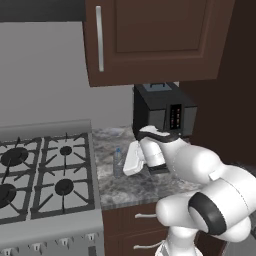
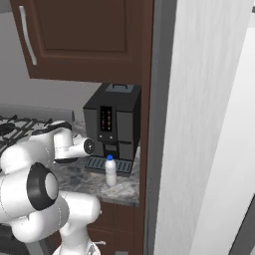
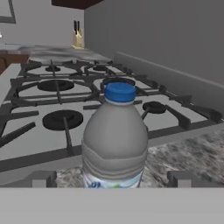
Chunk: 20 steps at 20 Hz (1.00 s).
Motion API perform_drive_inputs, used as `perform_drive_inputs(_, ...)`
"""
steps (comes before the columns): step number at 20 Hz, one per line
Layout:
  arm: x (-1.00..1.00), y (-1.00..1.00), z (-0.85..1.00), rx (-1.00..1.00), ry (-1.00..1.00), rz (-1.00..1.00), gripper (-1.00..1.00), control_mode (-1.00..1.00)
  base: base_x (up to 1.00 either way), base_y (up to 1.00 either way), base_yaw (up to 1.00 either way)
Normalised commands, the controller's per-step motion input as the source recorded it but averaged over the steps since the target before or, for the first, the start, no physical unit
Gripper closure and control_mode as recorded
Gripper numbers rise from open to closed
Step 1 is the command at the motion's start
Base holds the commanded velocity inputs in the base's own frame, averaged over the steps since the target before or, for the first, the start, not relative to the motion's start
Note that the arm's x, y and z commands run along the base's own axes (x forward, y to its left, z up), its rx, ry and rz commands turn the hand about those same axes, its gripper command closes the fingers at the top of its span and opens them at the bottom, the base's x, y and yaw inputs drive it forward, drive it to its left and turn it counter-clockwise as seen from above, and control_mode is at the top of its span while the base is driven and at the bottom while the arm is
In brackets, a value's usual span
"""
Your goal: Take the bottled waters from the counter and place them in the freezer to freeze. Close the freezer door after placing the bottles.
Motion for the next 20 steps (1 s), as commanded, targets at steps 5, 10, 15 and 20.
perform_drive_inputs(5, 0.05, 0.0, -0.01, 0.0, 0.0, 0.0, -1.0, -1.0, 0.0, 0.0, 0.0)
perform_drive_inputs(10, 0.03, 0.01, -0.01, 0.0, 0.0, 0.0, -1.0, -1.0, 0.0, 0.0, 0.0)
perform_drive_inputs(15, 0.02, 0.04, -0.06, 0.0, 0.0, 0.0, -1.0, -1.0, 0.0, 0.0, 0.0)
perform_drive_inputs(20, 0.0, 0.12, -0.11, 0.0, 0.0, 0.0, -1.0, -1.0, 0.0, 0.0, 0.0)
